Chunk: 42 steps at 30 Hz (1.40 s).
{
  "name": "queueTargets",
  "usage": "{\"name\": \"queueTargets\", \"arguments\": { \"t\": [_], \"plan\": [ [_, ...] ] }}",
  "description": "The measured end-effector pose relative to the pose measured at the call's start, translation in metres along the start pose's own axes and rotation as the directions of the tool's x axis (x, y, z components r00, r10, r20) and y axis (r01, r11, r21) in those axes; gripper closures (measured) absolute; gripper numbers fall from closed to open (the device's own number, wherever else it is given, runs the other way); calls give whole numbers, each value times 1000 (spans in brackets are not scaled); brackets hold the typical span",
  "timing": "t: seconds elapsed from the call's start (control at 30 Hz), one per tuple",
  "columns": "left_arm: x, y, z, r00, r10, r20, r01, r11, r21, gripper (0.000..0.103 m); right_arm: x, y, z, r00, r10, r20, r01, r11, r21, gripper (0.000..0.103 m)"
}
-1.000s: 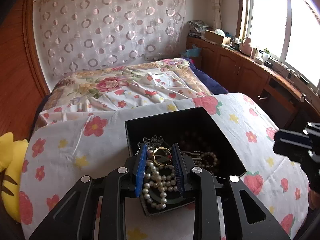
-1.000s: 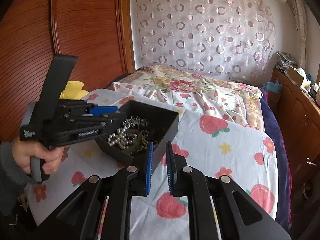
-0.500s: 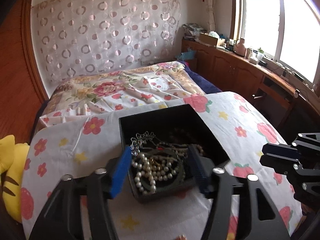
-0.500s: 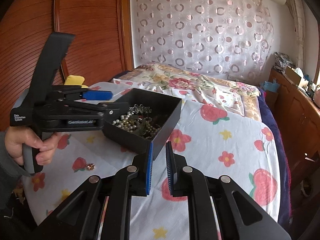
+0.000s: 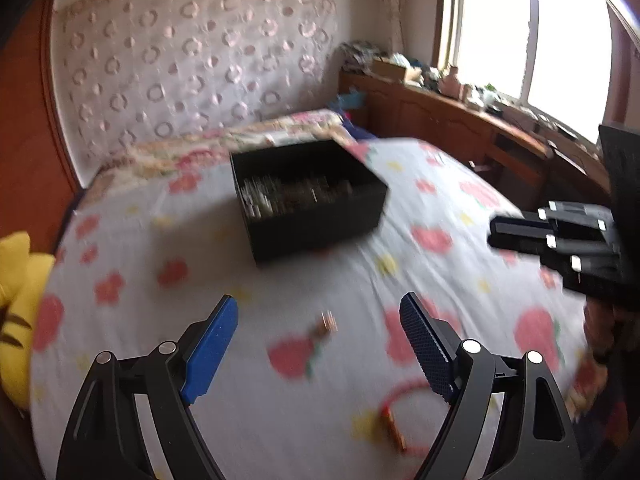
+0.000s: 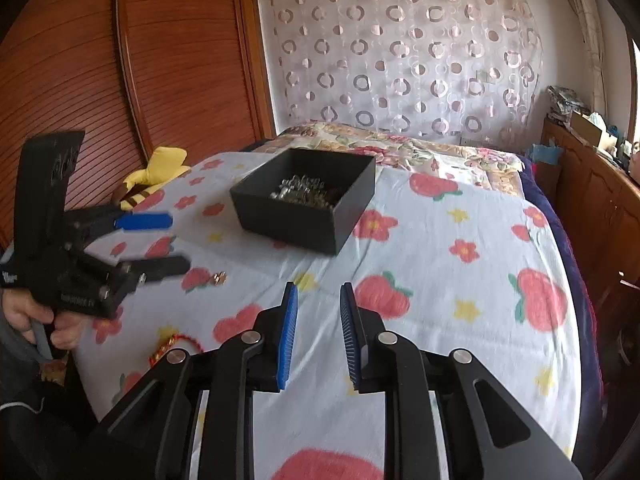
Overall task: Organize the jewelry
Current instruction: 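Grasp the red string bracelet with dark beads with the left gripper, then grasp the small gold earring with the right gripper while the left gripper holds the bracelet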
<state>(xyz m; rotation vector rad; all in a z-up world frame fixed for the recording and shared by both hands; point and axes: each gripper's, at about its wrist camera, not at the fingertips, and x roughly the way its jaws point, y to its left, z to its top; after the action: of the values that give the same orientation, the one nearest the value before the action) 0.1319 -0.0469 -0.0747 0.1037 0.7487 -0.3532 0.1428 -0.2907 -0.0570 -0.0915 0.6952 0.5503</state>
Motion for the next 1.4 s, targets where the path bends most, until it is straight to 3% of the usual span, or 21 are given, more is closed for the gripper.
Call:
{"name": "queueTargets", "arguments": {
  "t": [0.1, 0.2, 0.43, 0.63, 0.73, 1.03, 1.13, 1.4],
  "plan": [
    [-2, -6, -23, 999, -13, -42, 14, 1000, 22, 28, -1, 7, -9, 1000, 6, -16, -6, 1000, -9, 79],
    [-3, -9, -33, 997, -38, -72, 39, 999, 15, 39, 2, 11, -15, 1000, 10, -28, -10, 1000, -19, 79],
    [0, -27, -44, 990, -66, -122, 73, 996, 57, 72, 6, 24, -20, 999, 30, -44, -32, 999, -32, 79],
    [5, -34, -49, 987, -68, -144, 78, 995, 66, 76, 9, 29, -21, 998, 36, -53, -38, 999, -39, 78],
    [4, -37, -52, 988, -62, -143, 74, 994, 79, 96, 10, 29, -21, 998, 35, -54, -37, 999, -39, 78],
    [-26, -7, -52, 998, -16, -60, 16, 1000, 2, 97, 26, 45, -23, 994, 65, -89, -71, 995, -65, 77],
    [-40, 9, -51, 999, 6, -34, -7, 1000, -27, 97, 38, 57, -18, 991, 88, -99, -96, 992, -82, 68],
    [-61, 44, -50, 998, 64, 14, -63, 994, -94, 96, 74, 79, 5, 978, 142, -153, -159, 982, -100, 67]
  ]
}}
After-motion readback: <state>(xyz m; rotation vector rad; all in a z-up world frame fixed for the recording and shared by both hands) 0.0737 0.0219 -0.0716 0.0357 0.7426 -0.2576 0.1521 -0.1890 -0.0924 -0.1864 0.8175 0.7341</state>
